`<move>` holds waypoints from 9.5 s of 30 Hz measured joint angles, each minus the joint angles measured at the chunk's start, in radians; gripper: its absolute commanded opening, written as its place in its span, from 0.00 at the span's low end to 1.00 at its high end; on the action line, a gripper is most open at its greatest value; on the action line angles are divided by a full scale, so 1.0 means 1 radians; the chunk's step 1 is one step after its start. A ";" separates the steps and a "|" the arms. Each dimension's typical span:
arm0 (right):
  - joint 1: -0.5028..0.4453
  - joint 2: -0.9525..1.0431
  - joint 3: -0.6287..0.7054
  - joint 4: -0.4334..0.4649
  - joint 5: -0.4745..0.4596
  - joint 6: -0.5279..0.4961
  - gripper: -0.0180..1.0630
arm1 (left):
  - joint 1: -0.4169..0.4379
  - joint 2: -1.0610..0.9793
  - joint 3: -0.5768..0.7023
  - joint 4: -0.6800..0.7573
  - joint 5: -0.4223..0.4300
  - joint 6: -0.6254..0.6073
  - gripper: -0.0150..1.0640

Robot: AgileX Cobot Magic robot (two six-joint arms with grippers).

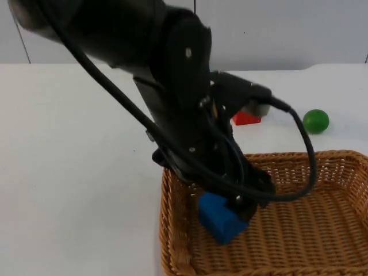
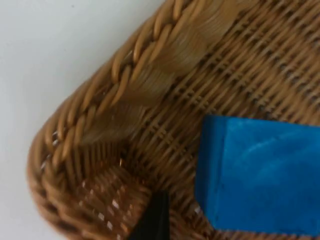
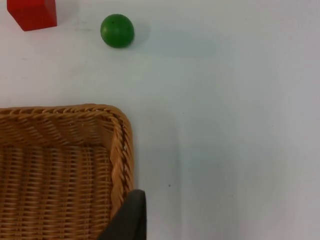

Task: Place all geometric objects except the red cube into the basket.

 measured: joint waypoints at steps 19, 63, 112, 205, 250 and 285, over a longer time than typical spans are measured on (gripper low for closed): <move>0.000 0.000 0.000 0.002 0.006 0.000 0.99 | 0.117 -0.237 0.038 0.045 0.128 0.000 0.82; 0.000 0.065 -0.030 0.019 0.039 -0.036 0.99 | 0.601 -0.960 0.629 0.004 0.115 -0.050 0.99; 0.202 1.342 -0.687 0.004 -0.514 -0.037 0.89 | 0.601 -0.967 0.629 0.052 0.153 -0.050 0.99; 0.564 0.793 -0.004 0.026 -0.544 -0.003 0.80 | 0.601 -0.967 0.633 0.052 0.159 -0.050 0.99; 0.566 -0.419 -0.121 0.019 -0.017 -0.036 0.80 | 0.601 -1.664 0.551 0.047 0.327 -0.006 0.99; 0.568 -0.875 0.142 -0.026 0.286 -0.028 0.80 | 0.601 -1.917 0.673 0.100 0.479 -0.025 0.99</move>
